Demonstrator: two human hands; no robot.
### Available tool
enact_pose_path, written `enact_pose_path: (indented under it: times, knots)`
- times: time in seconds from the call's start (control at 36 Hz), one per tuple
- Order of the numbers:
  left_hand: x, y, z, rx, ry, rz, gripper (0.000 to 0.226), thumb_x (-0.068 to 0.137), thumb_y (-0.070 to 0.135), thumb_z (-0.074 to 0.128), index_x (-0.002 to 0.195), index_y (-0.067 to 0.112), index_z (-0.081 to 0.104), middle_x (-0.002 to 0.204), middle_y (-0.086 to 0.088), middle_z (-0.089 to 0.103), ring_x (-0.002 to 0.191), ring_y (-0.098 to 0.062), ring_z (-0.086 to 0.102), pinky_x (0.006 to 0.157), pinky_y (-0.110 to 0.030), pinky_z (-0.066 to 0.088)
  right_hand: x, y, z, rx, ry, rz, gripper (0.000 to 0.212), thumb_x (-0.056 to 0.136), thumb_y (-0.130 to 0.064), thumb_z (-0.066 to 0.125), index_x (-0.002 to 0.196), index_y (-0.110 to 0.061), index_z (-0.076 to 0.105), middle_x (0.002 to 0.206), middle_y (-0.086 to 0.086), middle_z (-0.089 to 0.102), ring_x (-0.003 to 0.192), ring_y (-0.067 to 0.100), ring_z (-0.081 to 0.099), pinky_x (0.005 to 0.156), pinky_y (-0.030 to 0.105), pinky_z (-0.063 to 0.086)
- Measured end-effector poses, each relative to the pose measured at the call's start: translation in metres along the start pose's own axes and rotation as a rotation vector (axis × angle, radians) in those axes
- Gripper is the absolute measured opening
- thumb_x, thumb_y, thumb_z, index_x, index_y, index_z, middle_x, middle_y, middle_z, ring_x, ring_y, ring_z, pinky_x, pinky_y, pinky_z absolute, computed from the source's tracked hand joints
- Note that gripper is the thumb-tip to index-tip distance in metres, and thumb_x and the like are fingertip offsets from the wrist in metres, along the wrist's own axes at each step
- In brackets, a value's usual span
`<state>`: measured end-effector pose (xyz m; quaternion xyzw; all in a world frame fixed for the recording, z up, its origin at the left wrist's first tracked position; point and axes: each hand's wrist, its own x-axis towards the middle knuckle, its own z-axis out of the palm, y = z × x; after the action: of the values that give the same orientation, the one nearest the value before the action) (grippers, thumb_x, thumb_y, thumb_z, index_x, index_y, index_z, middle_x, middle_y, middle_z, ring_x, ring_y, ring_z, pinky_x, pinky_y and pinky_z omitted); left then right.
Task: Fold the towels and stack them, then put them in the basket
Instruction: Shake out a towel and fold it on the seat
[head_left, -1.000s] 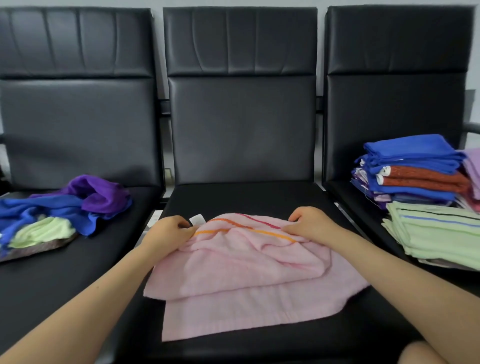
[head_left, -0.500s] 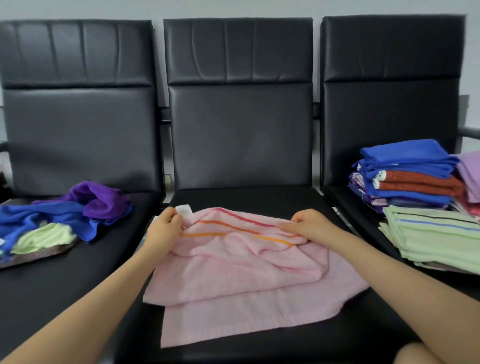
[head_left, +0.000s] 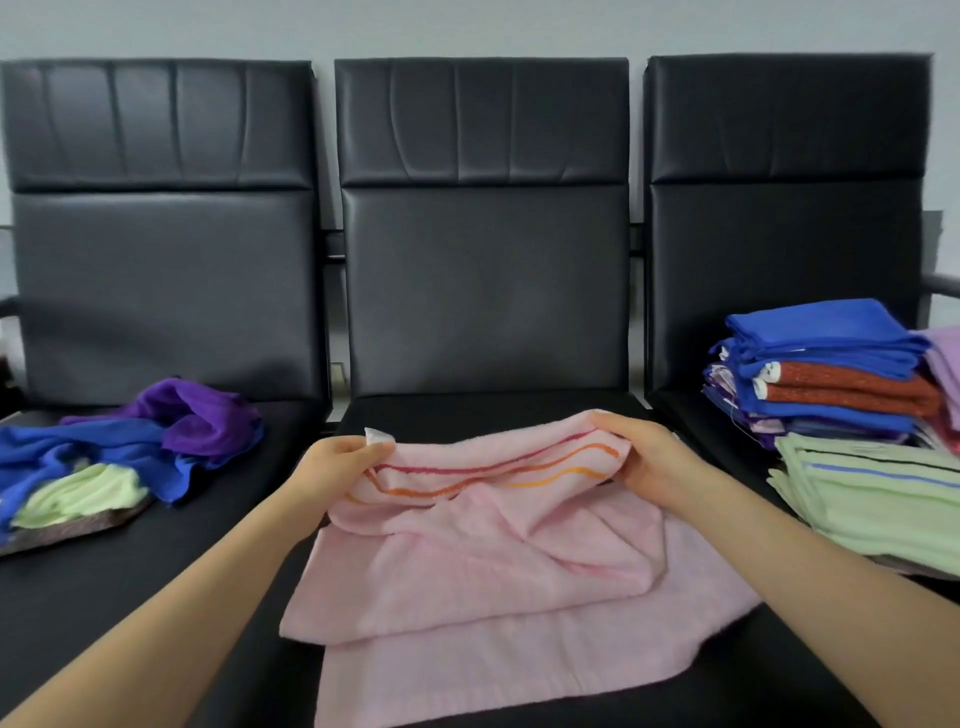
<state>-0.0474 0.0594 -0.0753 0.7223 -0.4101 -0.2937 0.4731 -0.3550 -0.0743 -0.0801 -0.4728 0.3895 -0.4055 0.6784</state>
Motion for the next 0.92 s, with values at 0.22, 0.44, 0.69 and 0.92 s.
enact_pose_path:
  times: [0.22,0.44,0.69,0.92]
  knots:
    - [0.063,0.038,0.008,-0.123,0.113,0.014,0.014,0.084,0.021,0.065,0.073,0.012,0.067,0.063,-0.006,0.063,0.069,-0.022,0.056,0.075,-0.034,0.051,0.059,-0.054,0.009,-0.125,0.318,-0.08,0.027,0.083,-0.007,0.073,0.107,0.002,0.065,0.087,0.013,0.067,0.072,0.023,0.066,0.065,0.032,0.055]
    - [0.151,0.036,0.032,0.145,0.24,0.178,0.02,0.089,0.026,0.06,0.08,0.012,0.07,0.06,0.004,0.062,0.067,-0.018,0.055,0.066,-0.029,0.046,0.147,-0.053,0.013,-0.381,0.504,-0.134,0.007,0.088,-0.008,0.061,0.082,-0.01,0.058,0.08,0.006,0.055,0.079,0.023,0.055,0.063,0.029,0.045]
    - [0.172,0.0,0.045,0.588,0.385,-0.001,0.043,0.09,0.028,0.053,0.132,0.021,0.052,0.131,-0.015,0.048,0.126,-0.036,0.037,0.101,-0.048,0.04,0.169,0.001,0.013,-1.003,0.479,-0.133,0.044,0.092,-0.021,0.052,0.135,-0.01,0.051,0.137,0.013,0.052,0.125,0.032,0.05,0.095,0.03,0.042]
    - [0.089,0.03,0.043,0.324,0.353,0.11,0.051,0.09,0.022,0.048,0.139,0.013,0.043,0.136,-0.015,0.047,0.127,-0.034,0.041,0.101,-0.044,0.04,0.089,-0.013,0.046,-1.14,0.354,-0.293,0.029,0.091,-0.019,0.049,0.116,-0.017,0.064,0.118,0.004,0.063,0.107,0.025,0.058,0.082,0.03,0.047]
